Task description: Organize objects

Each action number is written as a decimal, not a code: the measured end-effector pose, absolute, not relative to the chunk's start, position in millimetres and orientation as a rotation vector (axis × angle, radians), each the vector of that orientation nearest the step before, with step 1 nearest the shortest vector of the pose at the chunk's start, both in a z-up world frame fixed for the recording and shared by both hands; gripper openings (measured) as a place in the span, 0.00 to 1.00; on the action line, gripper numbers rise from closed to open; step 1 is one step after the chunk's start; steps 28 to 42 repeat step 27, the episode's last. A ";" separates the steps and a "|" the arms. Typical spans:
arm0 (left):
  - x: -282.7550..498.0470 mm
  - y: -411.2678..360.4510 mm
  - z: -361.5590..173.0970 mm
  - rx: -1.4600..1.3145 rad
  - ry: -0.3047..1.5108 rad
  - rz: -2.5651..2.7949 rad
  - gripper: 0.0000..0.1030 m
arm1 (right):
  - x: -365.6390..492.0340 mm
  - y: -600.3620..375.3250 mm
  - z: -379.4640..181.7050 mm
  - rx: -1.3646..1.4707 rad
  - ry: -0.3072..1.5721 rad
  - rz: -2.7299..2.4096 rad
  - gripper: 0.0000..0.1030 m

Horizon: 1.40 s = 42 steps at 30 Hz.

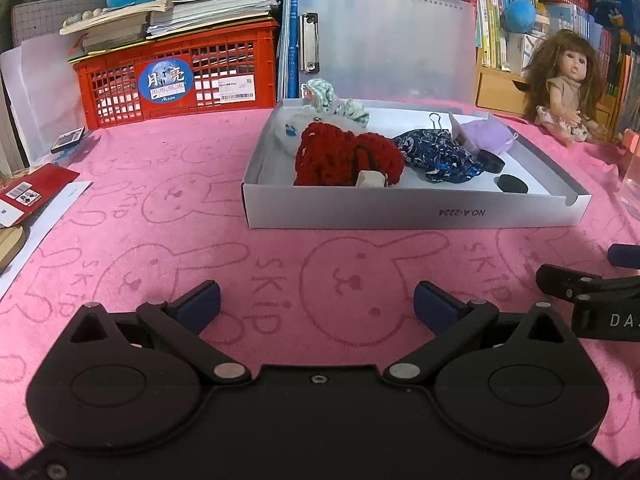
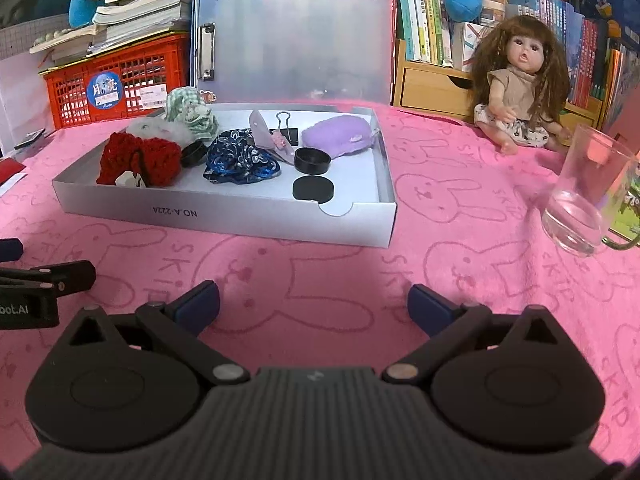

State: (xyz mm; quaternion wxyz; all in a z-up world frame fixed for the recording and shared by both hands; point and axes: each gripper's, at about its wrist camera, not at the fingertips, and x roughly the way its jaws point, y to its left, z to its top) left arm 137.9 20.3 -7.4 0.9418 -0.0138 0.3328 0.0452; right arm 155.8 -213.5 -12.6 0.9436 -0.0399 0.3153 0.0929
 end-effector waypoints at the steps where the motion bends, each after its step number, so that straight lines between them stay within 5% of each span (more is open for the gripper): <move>1: 137.9 20.2 -7.4 -0.031 0.679 0.092 1.00 | 155.7 -212.9 -12.8 -0.082 0.643 0.189 1.00; 42: 138.7 19.1 -8.3 -0.030 0.680 0.099 1.00 | 155.7 -212.9 -13.1 -0.082 0.643 0.189 1.00</move>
